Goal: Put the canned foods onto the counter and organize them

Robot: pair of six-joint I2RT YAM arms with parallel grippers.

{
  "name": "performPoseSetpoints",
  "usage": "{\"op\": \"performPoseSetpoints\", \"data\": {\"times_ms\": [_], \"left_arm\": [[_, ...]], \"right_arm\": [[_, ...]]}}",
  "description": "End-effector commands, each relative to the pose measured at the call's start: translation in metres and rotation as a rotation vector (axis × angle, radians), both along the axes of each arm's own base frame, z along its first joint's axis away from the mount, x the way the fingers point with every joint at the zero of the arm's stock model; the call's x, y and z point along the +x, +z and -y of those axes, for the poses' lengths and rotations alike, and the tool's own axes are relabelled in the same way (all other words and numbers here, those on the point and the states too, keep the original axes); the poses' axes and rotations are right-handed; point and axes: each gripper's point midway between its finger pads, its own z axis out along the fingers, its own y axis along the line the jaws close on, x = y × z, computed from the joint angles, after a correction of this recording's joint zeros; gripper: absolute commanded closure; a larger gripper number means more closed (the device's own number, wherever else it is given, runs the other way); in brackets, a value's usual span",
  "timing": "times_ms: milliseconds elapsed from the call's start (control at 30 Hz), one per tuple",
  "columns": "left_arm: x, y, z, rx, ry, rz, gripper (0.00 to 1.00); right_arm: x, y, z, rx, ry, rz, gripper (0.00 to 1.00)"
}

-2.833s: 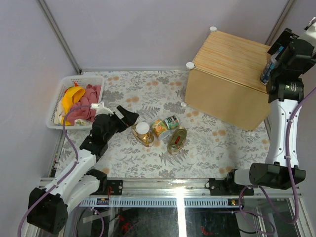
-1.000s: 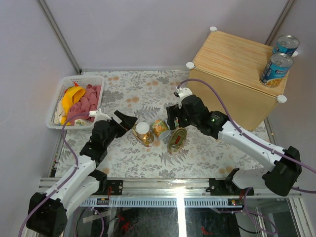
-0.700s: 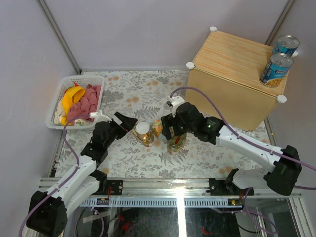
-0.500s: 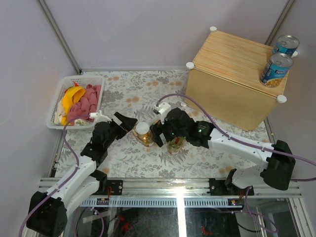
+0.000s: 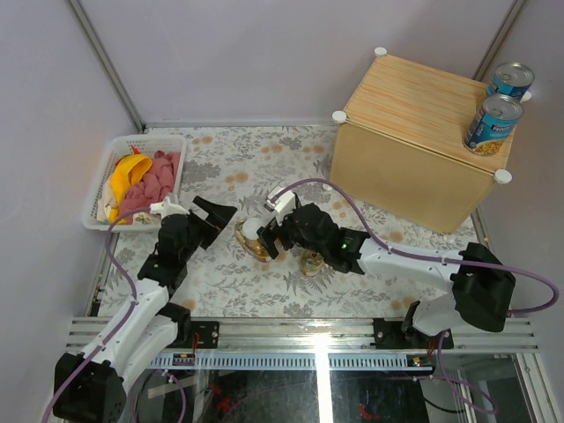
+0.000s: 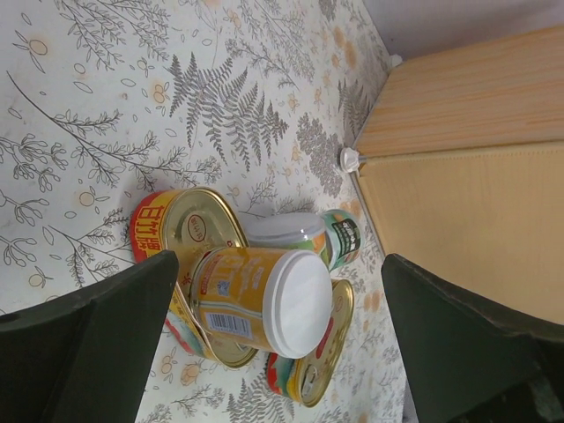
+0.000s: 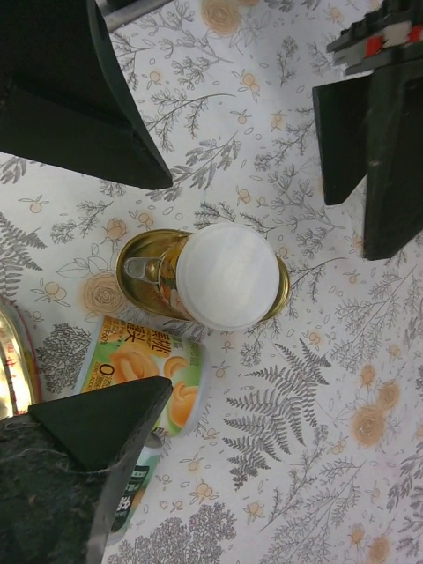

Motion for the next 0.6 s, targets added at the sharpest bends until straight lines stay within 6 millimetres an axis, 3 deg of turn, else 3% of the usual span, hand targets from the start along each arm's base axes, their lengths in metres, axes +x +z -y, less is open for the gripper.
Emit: {"op": "performPoseSetpoints", "data": {"times_ms": [0,267,567], "left_arm": [[0.002,0.016,0.0,-0.077,0.012,-0.024,0.0],[0.01,0.019,-0.009,-0.083,0.038,-0.057,0.0],[0.01,0.006,-0.015,-0.096,0.071,-0.091,0.0]], "right_arm": [[0.014,0.014,-0.017,0.125,-0.026,0.097,0.05],[0.02,-0.001,-0.02,0.185,-0.048,0.139,0.03],[0.024,-0.006,-0.027,0.214,-0.036,0.187,0.0]]}}
